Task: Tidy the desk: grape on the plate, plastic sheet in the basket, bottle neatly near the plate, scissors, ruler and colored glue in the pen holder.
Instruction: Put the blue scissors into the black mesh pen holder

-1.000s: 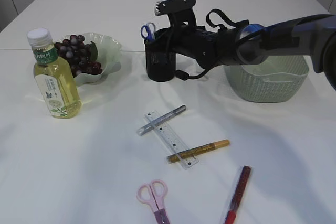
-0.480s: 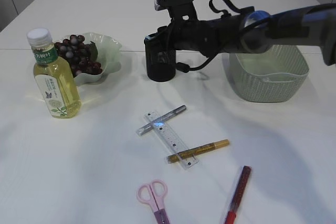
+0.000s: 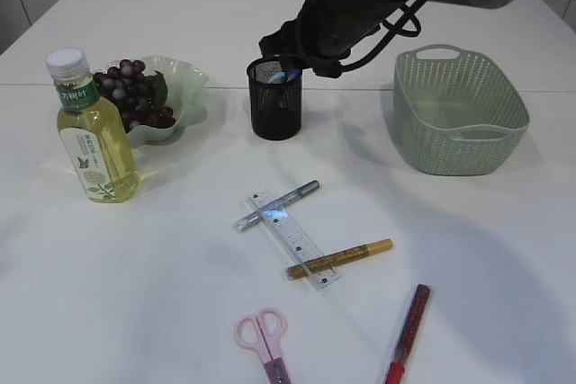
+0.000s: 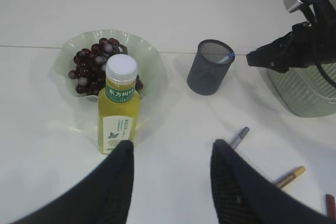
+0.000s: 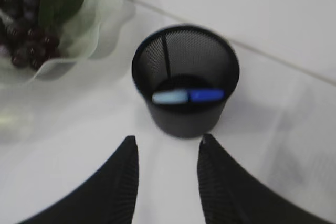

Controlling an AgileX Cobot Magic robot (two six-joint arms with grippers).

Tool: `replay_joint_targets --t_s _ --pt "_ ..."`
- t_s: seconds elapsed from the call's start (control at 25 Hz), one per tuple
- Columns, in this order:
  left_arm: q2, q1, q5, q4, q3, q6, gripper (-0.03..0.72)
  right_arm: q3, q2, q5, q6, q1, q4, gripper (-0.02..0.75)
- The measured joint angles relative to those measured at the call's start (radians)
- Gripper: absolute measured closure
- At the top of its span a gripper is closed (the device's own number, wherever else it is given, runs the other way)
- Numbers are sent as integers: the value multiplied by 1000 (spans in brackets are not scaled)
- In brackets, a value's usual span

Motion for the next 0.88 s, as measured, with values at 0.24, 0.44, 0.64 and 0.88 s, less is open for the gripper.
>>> replay_joint_targets --t_s 0.24,0.44,0.64,0.88 --pt "0 0 71 0 0 0 335 -90 -50 417 0 0 58 427" --pt "0 0 136 2 0 0 335 -166 -61 605 28 0 72 427" --pt "14 0 233 12 0 0 335 -179 -61 681 84 0 72 427" --pt "22 0 296 50 0 0 335 -179 -61 690 128 0 103 427"
